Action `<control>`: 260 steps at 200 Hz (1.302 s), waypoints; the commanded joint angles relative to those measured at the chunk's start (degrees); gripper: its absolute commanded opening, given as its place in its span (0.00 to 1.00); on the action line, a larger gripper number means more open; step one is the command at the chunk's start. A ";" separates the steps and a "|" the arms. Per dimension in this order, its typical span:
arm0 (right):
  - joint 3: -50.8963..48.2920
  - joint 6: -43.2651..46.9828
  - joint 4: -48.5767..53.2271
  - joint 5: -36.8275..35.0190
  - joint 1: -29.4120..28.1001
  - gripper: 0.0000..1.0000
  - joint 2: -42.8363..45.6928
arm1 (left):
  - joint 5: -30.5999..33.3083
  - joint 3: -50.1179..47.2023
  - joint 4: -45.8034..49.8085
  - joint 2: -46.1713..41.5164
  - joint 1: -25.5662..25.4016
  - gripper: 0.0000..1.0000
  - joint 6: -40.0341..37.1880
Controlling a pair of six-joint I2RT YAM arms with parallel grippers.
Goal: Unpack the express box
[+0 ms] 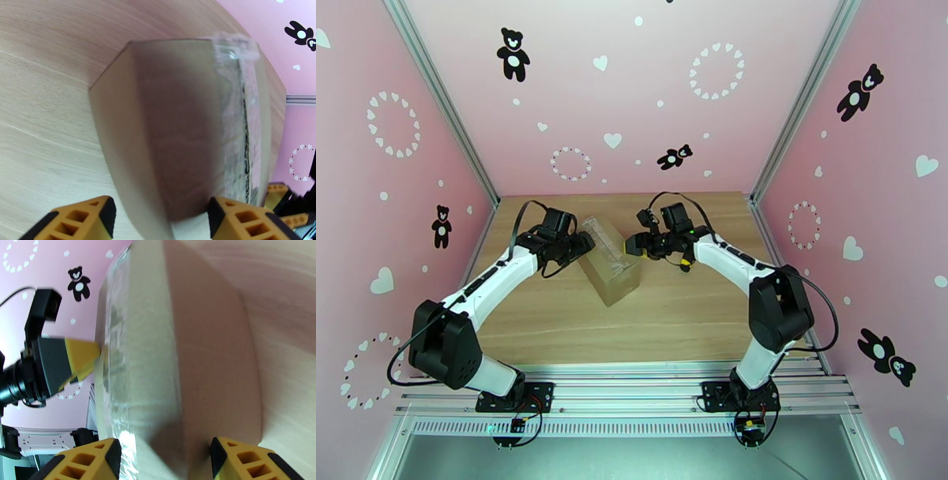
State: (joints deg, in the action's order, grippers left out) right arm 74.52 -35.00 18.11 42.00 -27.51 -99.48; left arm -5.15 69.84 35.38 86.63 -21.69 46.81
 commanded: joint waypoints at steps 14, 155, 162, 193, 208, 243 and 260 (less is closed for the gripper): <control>-1.36 0.69 2.66 -0.69 -1.76 0.64 3.46 | 1.72 1.96 1.80 0.46 -0.41 0.68 -0.64; 22.77 17.42 26.76 -34.09 -13.77 0.65 -2.82 | 3.19 4.31 3.88 4.33 -0.72 0.72 -4.95; 23.47 17.54 27.37 -35.84 -14.37 0.65 -3.36 | 3.40 3.95 3.82 4.34 -0.71 0.72 -4.80; 25.03 17.56 28.71 -40.70 -16.57 0.66 -5.61 | 3.05 2.30 3.39 4.50 -0.72 0.71 -3.94; 25.77 17.99 29.49 -43.21 -17.83 0.66 -6.48 | 2.91 1.38 3.26 4.51 -0.72 0.71 -3.49; 26.75 17.83 30.31 -46.04 -20.22 0.66 -8.16 | 2.95 -0.27 3.04 4.07 -0.71 0.71 -3.13; 27.05 17.60 30.40 -47.14 -21.04 0.67 -8.36 | 2.83 -0.67 2.96 3.97 -0.71 0.71 -3.06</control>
State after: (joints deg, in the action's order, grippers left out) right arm 99.18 -17.54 46.59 -1.56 -47.31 -106.78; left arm -3.42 71.75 35.16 90.11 -21.96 43.66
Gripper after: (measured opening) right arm 0.666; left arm 0.712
